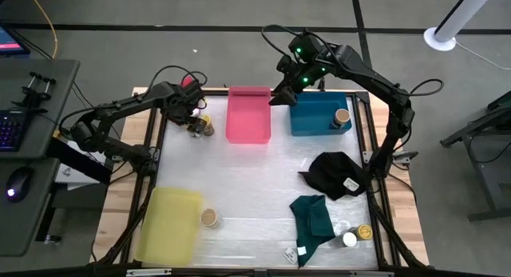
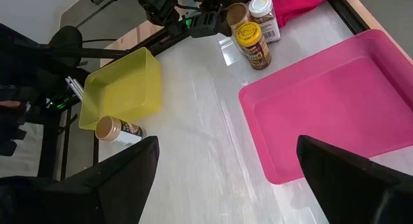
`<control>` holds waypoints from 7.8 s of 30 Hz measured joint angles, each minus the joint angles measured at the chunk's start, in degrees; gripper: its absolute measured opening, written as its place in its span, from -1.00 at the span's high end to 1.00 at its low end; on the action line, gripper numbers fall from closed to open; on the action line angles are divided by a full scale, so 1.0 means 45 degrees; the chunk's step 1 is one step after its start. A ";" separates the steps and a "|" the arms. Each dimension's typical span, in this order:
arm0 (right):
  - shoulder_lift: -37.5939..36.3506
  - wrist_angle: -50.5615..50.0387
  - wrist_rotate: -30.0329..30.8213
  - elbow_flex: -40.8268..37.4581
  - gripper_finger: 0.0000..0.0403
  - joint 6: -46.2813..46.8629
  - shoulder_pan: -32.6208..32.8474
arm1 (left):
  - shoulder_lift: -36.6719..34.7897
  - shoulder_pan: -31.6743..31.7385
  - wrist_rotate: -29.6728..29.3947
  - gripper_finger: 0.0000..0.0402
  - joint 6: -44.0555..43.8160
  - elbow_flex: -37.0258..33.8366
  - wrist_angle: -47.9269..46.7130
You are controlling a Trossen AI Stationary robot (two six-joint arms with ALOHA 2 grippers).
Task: Sort spices by type
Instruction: Put the top gold seasoning bottle into the blue bin
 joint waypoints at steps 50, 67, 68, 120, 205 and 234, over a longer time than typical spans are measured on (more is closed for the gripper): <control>-0.2574 -0.3844 0.5070 -0.0005 -0.80 0.3113 0.0402 | 0.6975 -0.3737 0.2854 -0.10 0.2983 1.0629 0.4542; -0.2939 -0.3772 0.7227 -0.5329 -0.80 0.2328 0.0124 | 1.0534 -0.3942 0.3463 -0.10 0.3506 1.2900 0.7740; -0.3102 -0.3316 0.7247 -0.5827 -0.80 0.2383 0.0004 | 1.0653 -0.3954 0.3449 -0.10 0.3474 1.2900 0.7829; -0.2803 0.4293 0.6817 -1.1608 1.00 0.9009 -0.1957 | 1.2342 -0.4527 0.1494 -0.22 0.5312 1.2879 0.8789; 0.0179 0.2634 0.5873 -0.7031 1.00 0.0859 -0.0494 | -0.5535 -0.4644 -0.0244 1.00 0.0659 -0.1214 1.3742; 0.2040 -0.0029 0.8445 -0.5063 1.00 -0.3086 0.0179 | -0.5892 -0.4857 -0.0573 1.00 0.1426 -0.1481 1.3814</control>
